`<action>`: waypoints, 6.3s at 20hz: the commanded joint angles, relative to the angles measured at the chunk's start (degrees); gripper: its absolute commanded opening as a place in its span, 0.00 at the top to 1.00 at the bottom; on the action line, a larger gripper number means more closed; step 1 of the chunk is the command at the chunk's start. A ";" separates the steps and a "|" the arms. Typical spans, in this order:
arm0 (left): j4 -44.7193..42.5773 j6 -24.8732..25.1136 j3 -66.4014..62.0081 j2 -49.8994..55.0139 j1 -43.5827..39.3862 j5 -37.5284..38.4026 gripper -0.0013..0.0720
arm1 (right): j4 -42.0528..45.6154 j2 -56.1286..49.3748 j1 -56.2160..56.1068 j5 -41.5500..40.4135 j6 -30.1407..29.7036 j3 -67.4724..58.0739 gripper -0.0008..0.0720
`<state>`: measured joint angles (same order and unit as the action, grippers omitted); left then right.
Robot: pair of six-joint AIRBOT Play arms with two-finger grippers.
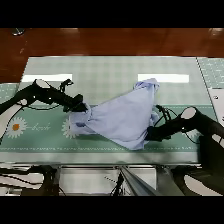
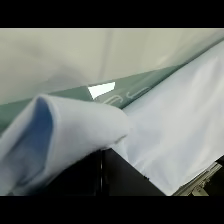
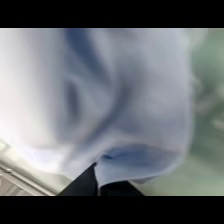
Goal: Fold the shirts.
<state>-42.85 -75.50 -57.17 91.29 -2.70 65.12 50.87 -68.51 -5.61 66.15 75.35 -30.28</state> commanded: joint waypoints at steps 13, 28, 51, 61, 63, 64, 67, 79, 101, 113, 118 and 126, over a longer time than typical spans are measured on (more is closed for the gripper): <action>9.75 2.80 -36.72 -39.10 14.21 -12.48 0.96 | 20.98 7.48 -2.43 5.75 9.60 -84.48 0.95; -8.39 1.99 -39.54 -66.07 23.28 -3.43 0.96 | 20.48 29.57 -2.40 17.00 10.91 -87.12 0.95; 2.19 11.19 -17.42 -9.38 -0.35 -26.77 0.96 | 13.09 -19.43 12.96 -2.69 11.32 -63.49 0.95; -3.93 1.42 -25.92 2.12 2.80 -6.01 0.02 | -6.60 -35.28 16.31 3.56 13.99 -72.39 0.14; -7.37 1.33 -27.10 2.08 8.74 9.60 0.02 | -4.92 -32.72 19.85 8.33 13.99 -72.39 0.14; -8.83 1.84 -26.91 2.08 11.67 17.92 0.02 | -3.13 -31.10 21.77 10.84 13.64 -72.39 0.14; -11.21 0.76 -18.71 -1.33 19.50 28.41 0.02 | 11.67 -24.50 24.61 20.55 10.80 -71.21 0.14; -3.78 9.49 27.87 -24.83 41.13 6.78 0.02 | 3.17 21.03 24.79 -2.14 6.93 -7.43 0.14; 10.36 13.57 33.09 -24.59 23.30 -5.90 0.96 | 14.69 22.12 35.52 6.05 11.23 2.80 0.14; 10.36 13.51 33.09 -24.59 23.02 -5.75 0.96 | 3.48 2.67 32.87 -3.82 5.38 -1.29 0.14; 10.38 13.49 33.07 -24.57 21.88 -7.10 0.96 | -6.62 -3.39 31.91 -6.03 0.50 -2.47 0.25; 18.25 16.31 21.20 -26.75 21.99 1.25 0.96 | -2.73 -4.59 21.46 4.37 0.35 -25.44 0.95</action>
<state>-29.61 -60.90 -29.10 65.93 19.29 61.73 47.99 -73.03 17.96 64.07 75.13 -44.42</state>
